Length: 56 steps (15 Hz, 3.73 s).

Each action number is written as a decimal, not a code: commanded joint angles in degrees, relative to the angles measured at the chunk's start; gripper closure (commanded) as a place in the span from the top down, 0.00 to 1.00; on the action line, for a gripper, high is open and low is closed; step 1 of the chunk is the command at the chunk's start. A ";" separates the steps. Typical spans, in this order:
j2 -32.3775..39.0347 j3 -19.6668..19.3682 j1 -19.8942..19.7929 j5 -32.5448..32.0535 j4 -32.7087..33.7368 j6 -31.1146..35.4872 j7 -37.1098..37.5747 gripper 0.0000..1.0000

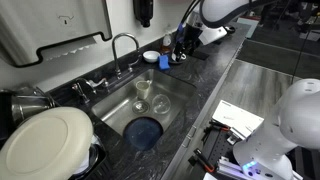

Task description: Move the blue sponge forward

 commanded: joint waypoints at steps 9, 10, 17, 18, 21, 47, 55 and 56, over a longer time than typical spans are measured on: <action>11.59 -0.10 -0.45 0.15 2.33 7.89 4.00 1.00; 13.48 0.35 -1.09 -1.10 2.65 10.27 6.25 1.00; 24.99 -0.92 -2.65 -4.28 7.66 19.69 19.35 1.00; 26.48 -1.48 -2.87 -5.69 8.81 20.24 21.53 1.00; 25.31 -2.86 -1.56 -5.49 7.90 19.47 20.91 1.00; 51.40 -15.91 8.26 -16.36 26.44 32.93 39.57 1.00; 57.49 -18.95 9.22 -10.45 29.10 41.22 35.91 1.00; 58.05 -19.35 9.47 -9.42 29.58 40.59 35.10 1.00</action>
